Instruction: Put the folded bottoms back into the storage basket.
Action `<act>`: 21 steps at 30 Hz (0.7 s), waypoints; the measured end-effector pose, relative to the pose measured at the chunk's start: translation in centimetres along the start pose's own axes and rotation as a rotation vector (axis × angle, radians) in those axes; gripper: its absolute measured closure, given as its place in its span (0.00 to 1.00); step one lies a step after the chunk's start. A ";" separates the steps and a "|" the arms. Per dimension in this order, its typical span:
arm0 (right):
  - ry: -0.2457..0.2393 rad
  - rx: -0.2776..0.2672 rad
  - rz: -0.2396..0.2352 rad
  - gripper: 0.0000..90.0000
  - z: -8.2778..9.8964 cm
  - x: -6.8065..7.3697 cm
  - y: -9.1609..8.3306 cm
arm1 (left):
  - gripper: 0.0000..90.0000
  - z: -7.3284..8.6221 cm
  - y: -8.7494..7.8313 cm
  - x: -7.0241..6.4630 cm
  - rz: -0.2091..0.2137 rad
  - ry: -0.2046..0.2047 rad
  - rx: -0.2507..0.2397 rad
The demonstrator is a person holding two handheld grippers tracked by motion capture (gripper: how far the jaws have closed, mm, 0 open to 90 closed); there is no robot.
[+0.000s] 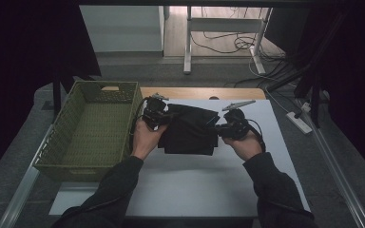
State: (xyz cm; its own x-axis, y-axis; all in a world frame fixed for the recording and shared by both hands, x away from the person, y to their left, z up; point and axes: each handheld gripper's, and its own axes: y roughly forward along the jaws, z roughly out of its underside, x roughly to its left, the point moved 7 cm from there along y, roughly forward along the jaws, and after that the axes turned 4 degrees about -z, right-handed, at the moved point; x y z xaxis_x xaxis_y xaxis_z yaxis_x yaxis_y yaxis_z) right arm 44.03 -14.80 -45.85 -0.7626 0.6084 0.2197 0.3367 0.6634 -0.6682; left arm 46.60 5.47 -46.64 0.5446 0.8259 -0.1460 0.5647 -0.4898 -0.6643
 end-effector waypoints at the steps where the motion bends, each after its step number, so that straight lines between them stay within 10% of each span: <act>1: -0.002 -0.004 0.000 0.91 -0.2 0.1 -0.2 | 0.84 -0.2 -0.2 0.0 -0.001 0.000 -0.003; 21: -0.053 -0.048 -0.017 0.91 -3.6 1.5 -0.9 | 0.84 -2.0 -3.5 1.2 -0.028 -0.019 -0.022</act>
State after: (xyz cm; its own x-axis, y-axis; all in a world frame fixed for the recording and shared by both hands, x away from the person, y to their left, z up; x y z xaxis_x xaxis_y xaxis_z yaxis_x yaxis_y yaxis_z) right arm 44.58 -12.95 -42.41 -0.7963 0.5736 0.1922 0.3485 0.6947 -0.6293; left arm 46.50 7.61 -43.01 0.5167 0.8444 -0.1416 0.5929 -0.4722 -0.6523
